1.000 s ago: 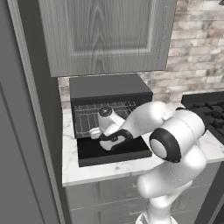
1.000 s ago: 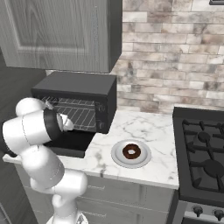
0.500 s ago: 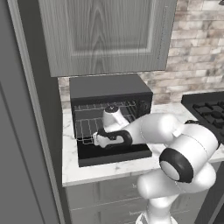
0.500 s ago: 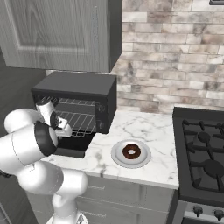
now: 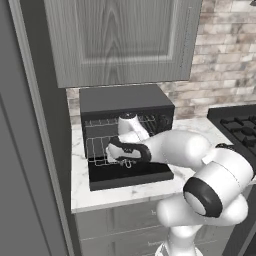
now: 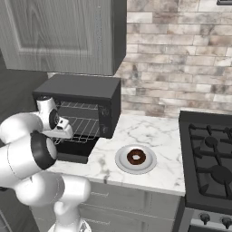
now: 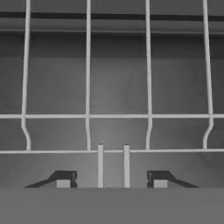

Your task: Pick up the bagel from the plate, place it on the toaster oven rack, close the door, and set the timer.

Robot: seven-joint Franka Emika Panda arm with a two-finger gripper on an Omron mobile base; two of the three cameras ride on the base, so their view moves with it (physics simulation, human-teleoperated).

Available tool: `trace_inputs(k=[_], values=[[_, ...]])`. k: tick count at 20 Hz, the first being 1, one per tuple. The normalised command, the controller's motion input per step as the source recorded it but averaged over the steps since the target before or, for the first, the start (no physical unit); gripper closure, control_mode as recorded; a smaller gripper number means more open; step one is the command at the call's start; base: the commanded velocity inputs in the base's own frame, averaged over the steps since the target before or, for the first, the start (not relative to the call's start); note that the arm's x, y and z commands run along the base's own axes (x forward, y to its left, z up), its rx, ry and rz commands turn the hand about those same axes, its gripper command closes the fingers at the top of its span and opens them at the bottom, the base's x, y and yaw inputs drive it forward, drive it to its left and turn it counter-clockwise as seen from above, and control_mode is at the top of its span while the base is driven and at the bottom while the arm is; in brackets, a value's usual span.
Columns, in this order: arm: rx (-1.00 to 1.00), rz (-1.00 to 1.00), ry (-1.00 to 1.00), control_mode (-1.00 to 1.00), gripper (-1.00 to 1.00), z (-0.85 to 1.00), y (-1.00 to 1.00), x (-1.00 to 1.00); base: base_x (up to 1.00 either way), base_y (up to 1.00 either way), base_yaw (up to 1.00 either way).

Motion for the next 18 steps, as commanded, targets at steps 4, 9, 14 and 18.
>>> trace_inputs(k=[4,9,14,18], values=[[0.00,0.00,0.00,-1.00,-1.00,0.63,0.00,-0.48,0.00,0.00,0.00],[0.00,0.00,-0.02,-1.00,-1.00,0.76,-0.03,-0.73,0.00,0.00,0.00],[0.00,0.00,-0.05,-1.00,-1.00,0.53,-0.58,-0.35,0.00,0.00,0.00],[0.00,0.00,0.00,-1.00,-1.00,0.25,-0.99,-0.01,0.00,0.00,0.00]])
